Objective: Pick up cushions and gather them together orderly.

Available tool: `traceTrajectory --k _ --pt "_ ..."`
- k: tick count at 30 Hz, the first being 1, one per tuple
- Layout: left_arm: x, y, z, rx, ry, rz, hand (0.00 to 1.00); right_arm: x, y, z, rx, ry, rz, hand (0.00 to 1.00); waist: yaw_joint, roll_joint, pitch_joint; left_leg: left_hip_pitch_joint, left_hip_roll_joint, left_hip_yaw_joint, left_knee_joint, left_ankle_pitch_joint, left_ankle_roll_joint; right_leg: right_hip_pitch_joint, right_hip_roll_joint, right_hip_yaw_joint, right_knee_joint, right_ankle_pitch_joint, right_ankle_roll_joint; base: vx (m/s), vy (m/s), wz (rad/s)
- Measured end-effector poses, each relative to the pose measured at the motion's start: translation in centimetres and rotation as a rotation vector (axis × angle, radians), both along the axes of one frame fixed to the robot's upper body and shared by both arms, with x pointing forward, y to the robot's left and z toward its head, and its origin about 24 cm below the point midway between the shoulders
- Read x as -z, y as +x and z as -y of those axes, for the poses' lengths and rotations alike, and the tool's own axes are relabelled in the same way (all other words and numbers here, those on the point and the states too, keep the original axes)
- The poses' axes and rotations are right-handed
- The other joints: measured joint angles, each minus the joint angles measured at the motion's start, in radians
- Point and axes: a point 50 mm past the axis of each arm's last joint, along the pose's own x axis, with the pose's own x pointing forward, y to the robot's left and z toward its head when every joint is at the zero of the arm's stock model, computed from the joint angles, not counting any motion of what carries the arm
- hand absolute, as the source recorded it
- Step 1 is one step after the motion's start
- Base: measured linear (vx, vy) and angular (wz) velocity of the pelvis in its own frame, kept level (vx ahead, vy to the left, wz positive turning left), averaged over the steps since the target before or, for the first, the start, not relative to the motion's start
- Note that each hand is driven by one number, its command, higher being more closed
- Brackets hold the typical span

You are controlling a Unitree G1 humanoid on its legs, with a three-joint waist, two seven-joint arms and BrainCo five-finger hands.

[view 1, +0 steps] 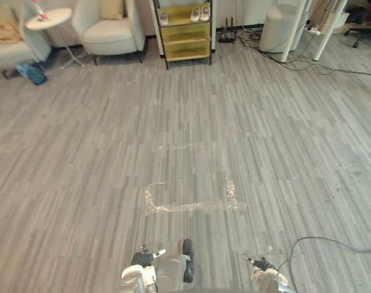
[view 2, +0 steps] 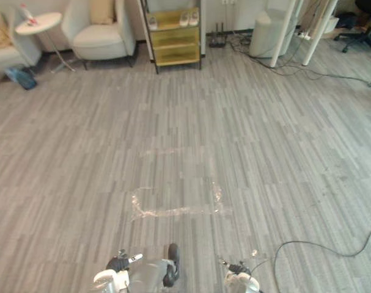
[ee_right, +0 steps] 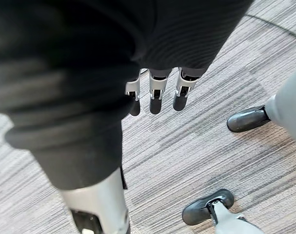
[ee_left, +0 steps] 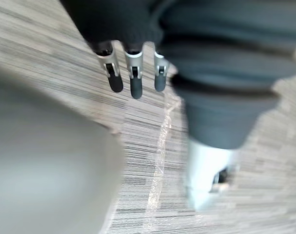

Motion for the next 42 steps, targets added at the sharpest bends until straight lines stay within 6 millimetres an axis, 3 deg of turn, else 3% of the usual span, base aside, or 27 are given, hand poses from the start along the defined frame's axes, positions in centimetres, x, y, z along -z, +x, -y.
traceTrajectory --k 1,2,3,5,8,11,12,13,14,16,17,18,19,20,22,23,24,26,27,30,31,33,35,37,40,41,42 --pt "0.2 -0.5 -0.1 0.005 0.002 -0.017 0.00 0.0 -0.1 -0.2 -0.023 -0.002 -0.004 0.00 -0.004 -0.004 0.001 0.075 -0.007 -0.001 -0.003 -0.052 0.003 -0.114 -0.004 0.019 0.312 0.076 0.128 0.52 0.105 -0.13" --pt "0.2 -0.4 -0.1 0.009 0.004 -0.023 0.00 0.1 -0.2 -0.5 -0.043 0.007 -0.002 0.00 -0.009 -0.010 0.006 0.140 -0.014 -0.006 -0.011 -0.085 -0.006 -0.207 -0.021 0.022 0.544 0.131 0.177 0.51 0.094 -0.02" --pt "0.2 -0.5 -0.1 0.011 0.004 -0.031 0.00 0.2 -0.4 -0.7 -0.051 0.013 -0.005 0.00 -0.014 -0.010 0.006 0.178 -0.018 -0.011 -0.017 -0.097 -0.008 -0.240 -0.033 0.009 0.623 0.122 0.166 0.50 0.054 0.13" --pt "0.4 -0.8 0.2 0.015 -0.002 -0.046 0.00 -0.2 0.0 -0.3 -0.068 -0.008 0.029 0.00 -0.031 -0.003 0.007 0.334 -0.016 -0.021 -0.098 -0.121 -0.018 -0.354 -0.100 -0.101 0.695 0.032 0.080 0.50 0.030 0.23" --pt "0.5 -0.6 0.3 0.034 0.000 -0.048 0.00 -0.3 0.1 -0.1 -0.057 -0.008 0.040 0.00 -0.045 -0.001 0.007 0.455 0.025 -0.043 -0.178 -0.140 -0.037 -0.437 -0.107 -0.228 0.398 -0.002 0.040 0.44 -0.070 0.28" --pt "0.6 -0.7 0.5 0.054 0.003 -0.061 0.00 -0.1 -0.2 0.3 -0.040 -0.007 0.016 0.00 -0.088 -0.013 0.005 0.473 0.046 -0.129 -0.172 -0.195 -0.054 -0.460 -0.023 -0.089 -0.085 0.164 0.042 0.49 -0.261 0.73" --pt "0.7 -0.8 0.5 0.053 0.005 -0.065 0.00 0.1 -0.8 0.6 -0.003 -0.001 0.004 0.00 -0.095 -0.024 0.005 0.497 0.038 -0.178 -0.170 -0.228 -0.066 -0.455 -0.013 -0.020 -0.160 0.267 0.044 0.51 -0.346 0.91" --pt "0.9 -1.1 0.7 0.050 -0.004 -0.083 0.00 0.0 -1.0 1.3 0.004 -0.016 -0.001 0.00 -0.099 0.000 0.005 0.515 0.053 -0.212 -0.167 -0.244 -0.068 -0.448 0.003 -0.007 -0.131 0.306 0.032 0.64 -0.397 0.68" --pt "1.1 -1.5 1.4 0.052 -0.024 -0.096 0.00 -0.1 -1.0 2.1 0.000 -0.037 -0.009 0.00 -0.092 0.037 -0.002 0.509 0.079 -0.243 -0.135 -0.244 -0.067 -0.448 0.019 -0.029 -0.094 0.262 0.016 0.53 -0.317 0.49" --pt "1.2 -1.8 2.0 0.036 -0.044 -0.104 0.00 -0.2 -0.9 2.2 0.005 -0.038 -0.009 0.00 -0.090 0.062 -0.006 0.429 0.105 -0.304 0.042 -0.244 -0.069 -0.433 0.017 -0.094 -0.041 0.202 -0.013 0.50 -0.323 0.67" --pt "1.1 -1.4 2.0 0.010 -0.057 -0.088 0.00 -0.2 -0.9 2.0 0.008 -0.036 -0.001 0.00 -0.098 0.079 -0.008 0.352 0.117 -0.300 0.240 -0.218 -0.112 -0.390 0.017 -0.146 -0.033 0.160 -0.028 0.47 -0.328 1.12" --pt "0.7 -0.8 2.0 0.006 -0.058 -0.061 0.00 -0.2 -0.9 2.1 -0.014 -0.046 -0.005 0.00 -0.098 0.080 0.007 0.248 0.149 -0.271 0.478 -0.125 -0.166 -0.324 0.023 -0.188 -0.048 0.130 -0.045 0.46 -0.293 1.10" --pt "0.6 -0.6 1.8 0.004 -0.051 -0.049 0.00 -0.2 -1.0 2.1 -0.019 -0.047 -0.013 0.00 -0.091 0.075 0.015 0.191 0.168 -0.253 0.590 -0.038 -0.153 -0.286 0.027 -0.201 -0.062 0.116 -0.056 0.41 -0.245 0.75" --pt "0.4 -0.3 1.5 0.019 -0.038 -0.034 0.00 -0.1 -1.1 1.8 -0.021 -0.045 -0.021 0.00 -0.069 0.068 0.021 0.125 0.198 -0.210 0.707 -0.074 -0.146 -0.211 0.028 -0.221 -0.094 0.099 -0.073 0.38 -0.209 0.41" --pt "0.2 0.1 1.5 0.045 -0.038 -0.014 0.00 -0.2 -0.7 1.7 -0.011 -0.038 -0.008 0.00 -0.060 0.055 0.022 0.051 0.197 -0.106 0.641 -0.170 -0.134 -0.109 0.013 -0.242 -0.177 0.099 -0.073 0.37 -0.187 0.27" --pt "0.1 0.2 1.6 0.048 -0.040 -0.009 0.00 -0.2 -0.5 1.6 -0.009 -0.037 -0.004 0.00 -0.060 0.054 0.023 0.038 0.188 -0.091 0.594 -0.182 -0.135 -0.093 0.007 -0.247 -0.193 0.099 -0.073 0.33 -0.091 0.23" --pt "0.0 0.5 1.8 0.061 -0.042 0.003 0.00 -0.2 -0.4 1.6 -0.003 -0.036 0.001 0.00 -0.059 0.052 0.022 0.013 0.144 -0.079 0.400 -0.188 -0.131 -0.061 -0.005 -0.260 -0.230 0.095 -0.065 0.30 -0.024 0.24" --pt "0.0 0.5 2.2 0.067 -0.048 0.004 0.00 -0.1 -0.6 1.6 0.026 -0.023 0.002 0.00 -0.058 0.060 0.018 0.009 0.092 -0.120 0.083 -0.115 -0.136 -0.037 -0.003 -0.275 -0.261 0.079 -0.038 0.33 0.026 0.16" --pt "0.0 0.5 2.1 0.067 -0.045 0.004 0.00 -0.1 -0.7 1.5 0.029 -0.018 -0.001 0.00 -0.047 0.056 0.015 0.017 0.072 -0.161 0.013 0.003 -0.123 -0.022 -0.001 -0.272 -0.265 0.061 -0.018 0.35 0.089 -0.08" --pt "-0.2 1.0 1.6 0.079 -0.029 0.012 0.00 0.2 -1.0 0.0 0.018 0.019 -0.010 0.00 -0.043 -0.002 0.001 0.038 0.025 -0.138 0.005 0.000 -0.086 -0.009 -0.049 -0.253 -0.242 0.030 0.020 0.41 0.058 -0.04" --pt "-0.3 1.2 1.6 0.082 -0.028 0.018 0.00 0.4 -1.3 -0.3 0.008 0.025 -0.019 0.00 -0.033 -0.014 0.002 0.063 0.019 -0.121 0.005 -0.022 -0.075 -0.030 -0.067 -0.227 -0.170 0.027 0.025 0.35 0.113 -0.26" --pt "-0.3 1.2 1.7 0.096 -0.027 0.014 0.00 0.2 -1.0 -0.4 -0.004 0.025 0.001 0.00 -0.035 -0.012 0.001 0.113 0.017 -0.109 -0.014 -0.054 -0.064 -0.104 -0.086 -0.180 0.036 0.021 0.036 0.33 0.131 -0.27" --pt "-0.4 1.4 2.0 0.122 -0.025 0.017 0.00 -0.2 -0.3 -0.6 -0.037 0.017 0.039 0.00 -0.037 -0.022 0.011 0.226 -0.001 -0.090 -0.046 -0.103 -0.050 -0.293 -0.138 -0.108 0.493 0.085 0.078 0.34 0.126 -0.25" --pt "-0.2 0.9 1.9 0.120 -0.023 0.002 0.00 -0.3 -0.3 -0.5 -0.059 0.002 0.042 0.00 -0.051 -0.021 0.006 0.301 -0.001 -0.094 -0.062 -0.134 -0.045 -0.358 -0.144 -0.121 0.611 0.055 0.070 0.36 0.041 0.03" --pt "0.2 0.5 1.9 0.120 -0.024 -0.027 0.00 -0.3 -0.2 -0.3 -0.054 -0.003 0.046 0.00 -0.079 -0.014 0.005 0.396 0.028 -0.134 -0.130 -0.136 -0.044 -0.390 -0.094 -0.208 0.413 -0.014 0.036 0.37 -0.057 0.43" --pt "0.3 0.3 1.8 0.119 -0.022 -0.034 0.00 -0.3 -0.1 -0.2 -0.047 -0.002 0.048 0.00 -0.089 -0.012 0.004 0.401 0.041 -0.146 -0.138 -0.136 -0.045 -0.391 -0.063 -0.217 0.300 -0.008 0.025 0.35 -0.131 0.60" --pt "0.5 0.1 1.6 0.119 -0.019 -0.046 0.00 -0.2 -0.3 -0.2 -0.039 0.002 0.038 0.00 -0.093 -0.015 0.002 0.404 0.047 -0.171 -0.137 -0.143 -0.056 -0.382 -0.024 -0.213 0.112 0.047 0.012 0.38 -0.166 0.54"
